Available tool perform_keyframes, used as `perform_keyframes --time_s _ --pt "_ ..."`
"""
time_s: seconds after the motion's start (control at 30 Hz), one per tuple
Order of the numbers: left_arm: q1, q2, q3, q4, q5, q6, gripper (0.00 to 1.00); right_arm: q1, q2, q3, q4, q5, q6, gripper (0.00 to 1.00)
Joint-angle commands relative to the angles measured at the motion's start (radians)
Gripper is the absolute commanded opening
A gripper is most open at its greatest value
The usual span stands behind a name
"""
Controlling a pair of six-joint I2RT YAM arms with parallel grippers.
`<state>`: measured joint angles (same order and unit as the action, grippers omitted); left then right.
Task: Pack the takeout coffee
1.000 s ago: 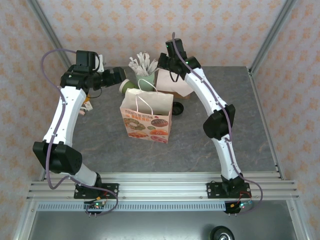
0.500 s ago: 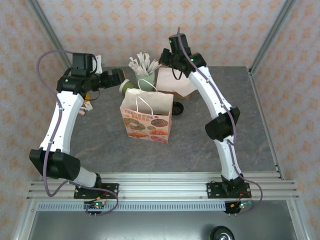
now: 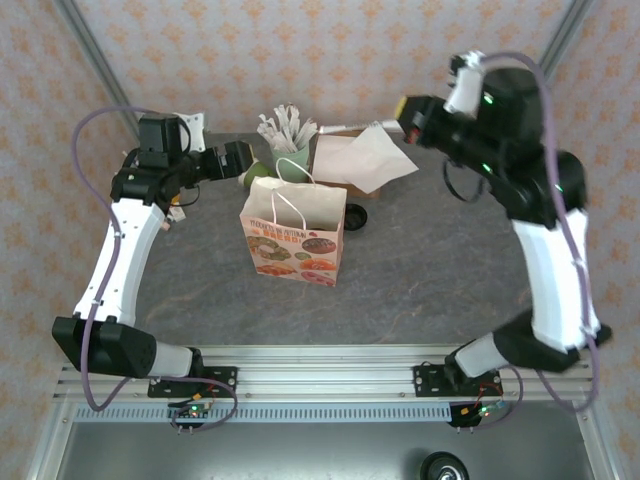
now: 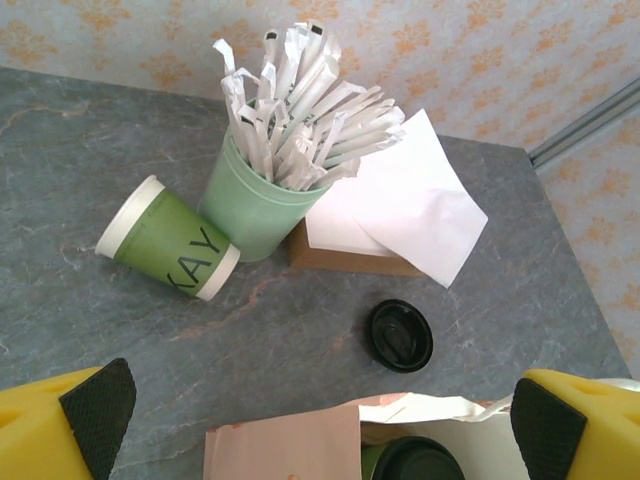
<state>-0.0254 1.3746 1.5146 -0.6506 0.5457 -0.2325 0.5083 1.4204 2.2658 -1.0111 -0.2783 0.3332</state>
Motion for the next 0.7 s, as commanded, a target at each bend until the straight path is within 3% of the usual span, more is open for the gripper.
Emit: perform_keyframes --time_s 0.0,0.17,0.3,0.37,0.53,0.67 --pt "0.006 -0.054 -0.035 0.074 -0.001 -0.008 1.00 0.007 -0.146 -0.159 -0.068 -0.048 0.017 0.00" --pt "0.005 -0.078 -0.065 0.077 -0.008 -0.036 1.00 0.036 -0.218 -0.342 -0.089 -0.140 0.055 0.00" --pt "0.005 -0.108 -0.090 0.066 0.000 -0.055 1.00 0.058 -0.200 -0.476 0.131 -0.191 0.073 0.00" --pt "0.006 -0.137 -0.119 0.069 -0.005 -0.065 1.00 0.060 -0.147 -0.463 0.188 -0.222 0.068 0.00" --pt "0.006 -0.200 -0.191 0.071 -0.002 -0.078 1.00 0.100 0.006 -0.378 0.142 -0.205 0.017 0.00" --pt "0.005 -0.216 -0.224 0.085 0.019 -0.095 1.00 0.122 0.102 -0.413 0.302 -0.255 0.071 0.00"
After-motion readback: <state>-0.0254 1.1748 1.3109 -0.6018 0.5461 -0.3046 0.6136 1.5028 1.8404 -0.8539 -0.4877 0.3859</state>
